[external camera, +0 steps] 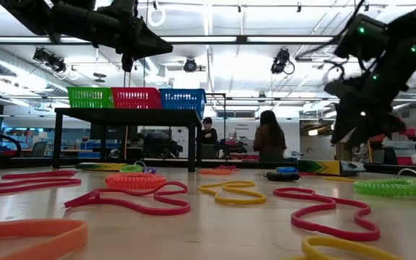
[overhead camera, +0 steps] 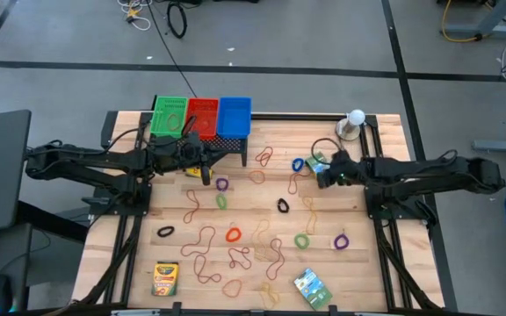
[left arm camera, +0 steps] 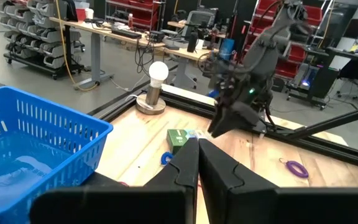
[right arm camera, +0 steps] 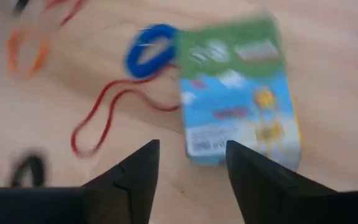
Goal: Pick & Place Office Desk Supplies
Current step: Put the big box of crayons into the blue bin on the shelf
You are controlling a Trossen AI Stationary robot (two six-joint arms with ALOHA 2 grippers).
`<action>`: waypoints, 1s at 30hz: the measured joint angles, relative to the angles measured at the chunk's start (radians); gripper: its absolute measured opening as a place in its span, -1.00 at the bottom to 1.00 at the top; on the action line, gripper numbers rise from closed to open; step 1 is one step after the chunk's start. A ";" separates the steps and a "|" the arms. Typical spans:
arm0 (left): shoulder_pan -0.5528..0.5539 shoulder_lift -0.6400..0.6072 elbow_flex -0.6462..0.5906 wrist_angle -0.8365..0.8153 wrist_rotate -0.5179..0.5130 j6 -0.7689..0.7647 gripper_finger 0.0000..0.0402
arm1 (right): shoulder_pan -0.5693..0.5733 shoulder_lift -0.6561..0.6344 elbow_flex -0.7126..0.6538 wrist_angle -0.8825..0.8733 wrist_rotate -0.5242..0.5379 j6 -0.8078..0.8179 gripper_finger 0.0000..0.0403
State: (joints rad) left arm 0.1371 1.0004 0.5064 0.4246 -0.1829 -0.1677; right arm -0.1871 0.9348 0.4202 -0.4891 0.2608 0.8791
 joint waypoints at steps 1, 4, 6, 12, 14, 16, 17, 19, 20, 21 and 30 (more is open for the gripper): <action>0.000 0.000 0.000 -0.008 0.000 0.000 -0.92 | 0.000 0.000 0.014 -0.001 -0.005 -0.119 -0.02; 0.000 0.000 0.000 -0.014 0.000 0.000 -0.92 | 0.000 0.000 0.055 -0.010 -0.030 -0.444 -0.03; 0.000 0.000 0.000 -0.014 0.000 0.000 -0.92 | 0.000 0.001 0.072 -0.045 -0.029 -0.611 -0.06; 0.000 0.000 0.000 -0.014 0.000 -0.001 -0.92 | -0.002 0.041 0.084 -0.051 0.010 -0.876 -0.12; 0.000 0.000 0.000 -0.014 0.000 -0.006 -0.92 | -0.002 0.074 0.084 -0.048 0.018 -0.924 -0.12; 0.000 0.000 0.000 -0.016 0.000 -0.008 -0.92 | -0.002 0.118 0.084 -0.035 0.020 -0.978 -0.12; 0.000 0.000 0.000 -0.017 0.000 -0.009 -0.92 | -0.002 0.144 0.084 -0.031 0.022 -1.011 -0.12; 0.000 0.000 0.000 -0.021 0.000 -0.010 -0.92 | -0.002 0.196 0.089 -0.027 0.035 -1.096 -0.12; 0.000 0.000 0.000 -0.023 0.000 -0.011 -0.92 | -0.002 0.223 0.097 -0.033 0.052 -1.146 -0.12; 0.000 0.000 0.000 -0.023 0.000 -0.011 -0.92 | -0.002 0.248 0.106 -0.045 0.069 -1.193 -0.12; 0.000 0.000 0.000 -0.026 0.000 -0.026 -0.92 | -0.002 0.312 0.133 -0.151 0.089 -1.420 -0.13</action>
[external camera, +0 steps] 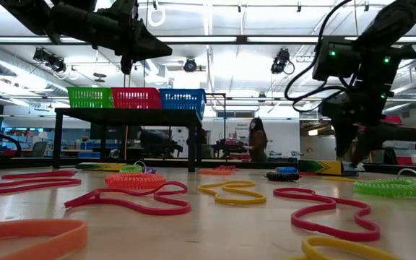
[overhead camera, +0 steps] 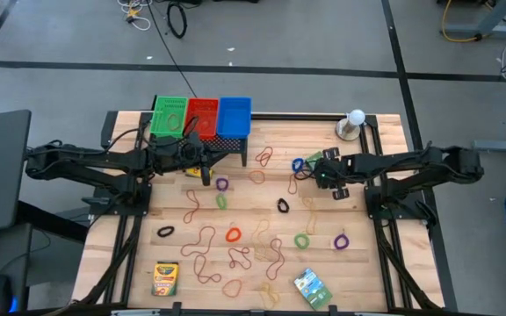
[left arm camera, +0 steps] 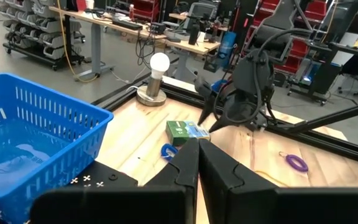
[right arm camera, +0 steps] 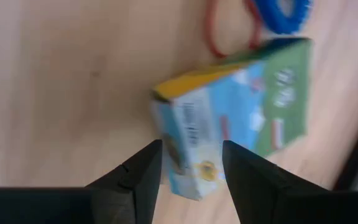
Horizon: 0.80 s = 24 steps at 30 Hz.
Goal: Pick & Place Office Desk Supplies
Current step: Put the big box of crayons into the blue bin on the shelf
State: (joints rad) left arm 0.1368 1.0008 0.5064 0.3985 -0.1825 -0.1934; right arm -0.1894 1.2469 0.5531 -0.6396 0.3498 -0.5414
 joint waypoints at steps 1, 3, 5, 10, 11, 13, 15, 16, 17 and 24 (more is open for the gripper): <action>0.000 0.000 0.000 -0.001 0.000 -0.001 -0.92 | 0.000 0.000 -0.005 -0.001 -0.013 -0.012 -0.13; 0.000 0.000 0.000 -0.002 0.000 -0.001 -0.92 | 0.001 0.000 -0.018 0.011 -0.018 -0.024 -0.13; 0.000 0.000 0.000 -0.004 0.000 -0.001 -0.92 | 0.000 0.003 -0.028 0.039 -0.008 -0.024 -0.16; 0.000 0.000 0.000 -0.004 0.000 -0.001 -0.92 | -0.002 0.003 -0.031 0.070 -0.010 -0.023 -0.35; 0.000 0.000 0.000 -0.004 0.000 -0.001 -0.92 | -0.002 0.003 -0.031 0.070 -0.012 -0.022 -0.40; 0.000 0.000 0.000 -0.004 0.000 -0.001 -0.92 | -0.002 0.003 -0.031 0.070 -0.013 -0.021 -0.53; 0.000 0.000 0.000 -0.004 0.000 -0.001 -0.92 | -0.002 0.003 -0.031 0.070 -0.013 -0.014 -0.65; 0.000 0.000 0.000 -0.004 0.000 -0.001 -0.92 | -0.002 0.003 -0.031 0.068 -0.013 -0.003 -0.72; 0.000 0.000 0.000 -0.004 0.000 -0.002 -0.92 | -0.002 0.003 -0.028 0.065 -0.013 0.009 -0.79; 0.000 0.000 0.000 -0.005 0.000 -0.017 -0.92 | 0.010 0.003 0.074 -0.004 -0.018 0.142 -0.95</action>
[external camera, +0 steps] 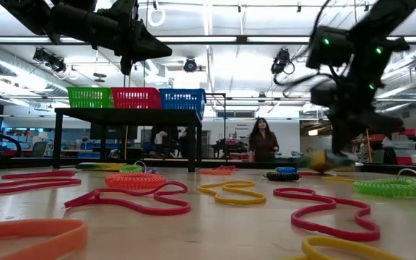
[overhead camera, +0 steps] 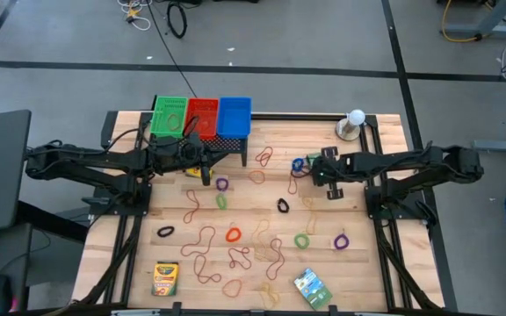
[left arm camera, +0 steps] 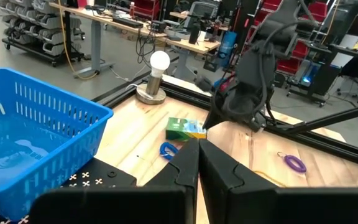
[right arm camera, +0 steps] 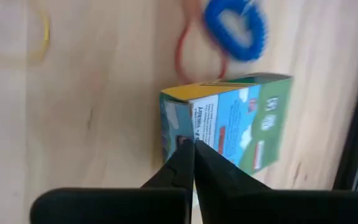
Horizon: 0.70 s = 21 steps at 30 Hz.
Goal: Pick & Place Office Desk Supplies
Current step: Put the big box of crayons into the blue bin on the shelf
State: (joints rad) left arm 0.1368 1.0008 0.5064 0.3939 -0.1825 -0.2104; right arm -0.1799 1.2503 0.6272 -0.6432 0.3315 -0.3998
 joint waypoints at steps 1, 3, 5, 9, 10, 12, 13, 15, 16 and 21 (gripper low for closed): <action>0.000 0.000 0.000 0.000 0.000 -0.001 -0.92 | 0.000 0.000 0.026 -0.014 -0.013 0.020 -0.95; 0.000 0.000 0.000 -0.001 0.000 -0.003 -0.92 | 0.000 0.000 0.086 -0.047 -0.048 0.053 -0.97; 0.000 0.000 0.000 -0.001 0.000 -0.003 -0.92 | 0.000 0.000 0.148 -0.077 -0.091 0.080 -0.98; 0.000 0.000 0.000 -0.001 0.000 -0.003 -0.92 | -0.010 0.000 0.278 -0.137 -0.234 0.202 -0.98; 0.000 0.000 0.000 -0.001 0.000 -0.003 -0.92 | -0.013 0.000 0.307 -0.148 -0.271 0.237 -0.99; 0.000 0.000 0.000 -0.002 0.000 -0.003 -0.92 | -0.014 0.000 0.358 -0.161 -0.339 0.313 -0.99; 0.000 0.000 0.000 -0.002 0.000 -0.003 -0.92 | -0.014 0.000 0.377 -0.158 -0.377 0.352 -0.99; 0.000 0.000 0.000 -0.002 0.000 -0.003 -0.92 | -0.014 0.003 0.406 -0.127 -0.445 0.440 -0.99; 0.000 0.000 0.000 -0.002 0.000 -0.001 -0.92 | -0.014 0.010 0.416 -0.098 -0.465 0.497 -0.99; 0.000 0.000 0.000 -0.002 0.000 0.001 -0.92 | -0.013 0.068 0.421 0.051 -0.574 0.791 -0.99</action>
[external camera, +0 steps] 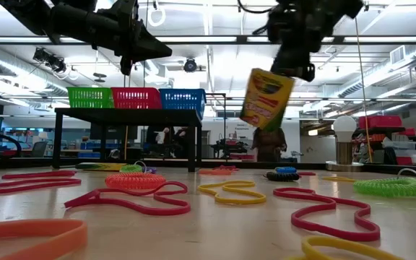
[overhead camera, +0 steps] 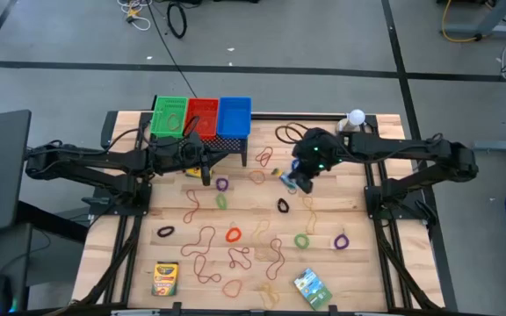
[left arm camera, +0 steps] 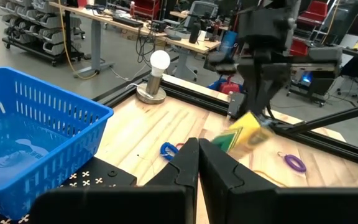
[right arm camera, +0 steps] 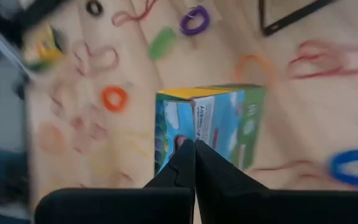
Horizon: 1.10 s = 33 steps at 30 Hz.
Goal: Pick & Place Office Desk Supplies
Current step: Put the big box of crayons into the blue bin on the shelf
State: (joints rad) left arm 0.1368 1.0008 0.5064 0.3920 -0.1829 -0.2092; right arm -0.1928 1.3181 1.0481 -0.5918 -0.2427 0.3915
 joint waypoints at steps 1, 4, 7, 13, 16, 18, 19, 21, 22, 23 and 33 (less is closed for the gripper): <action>0.000 0.000 0.000 0.000 0.000 0.000 -0.92 | 0.000 0.020 0.001 0.025 -0.021 0.063 -0.99; 0.000 0.000 0.000 -0.006 0.000 0.005 -0.92 | 0.004 0.088 0.001 0.094 -0.090 0.183 -0.99; 0.000 0.000 0.000 -0.007 0.000 0.015 -0.92 | 0.012 0.153 0.001 0.196 -0.174 0.293 -0.99; 0.000 0.000 0.000 -0.007 0.000 0.015 -0.92 | 0.029 0.275 0.001 0.360 -0.293 0.441 -0.99; 0.000 0.000 0.000 -0.008 0.000 0.016 -0.92 | 0.029 0.329 0.001 0.394 -0.308 0.460 -0.99; 0.000 0.000 -0.001 -0.008 0.000 0.016 -0.92 | 0.026 0.356 0.001 0.416 -0.310 0.461 -0.99; 0.000 0.000 -0.001 -0.008 0.000 0.016 -0.92 | 0.023 0.367 0.001 0.417 -0.311 0.460 -0.99; 0.000 0.000 -0.001 -0.008 0.000 0.016 -0.92 | 0.016 0.388 0.001 0.414 -0.311 0.453 -0.99; 0.000 0.000 -0.001 -0.008 0.000 0.017 -0.92 | 0.014 0.396 0.001 0.412 -0.311 0.449 -0.99; 0.000 0.000 -0.001 -0.008 0.000 0.018 -0.92 | 0.011 0.402 0.001 0.415 -0.311 0.449 -0.99; 0.000 0.000 -0.001 -0.017 0.000 0.011 -0.92 | 0.003 0.404 0.001 0.403 -0.261 0.415 -0.96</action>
State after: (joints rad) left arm 0.1371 1.0012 0.5056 0.3749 -0.1829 -0.1978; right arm -0.1894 1.7226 1.0489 -0.1883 -0.5038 0.8061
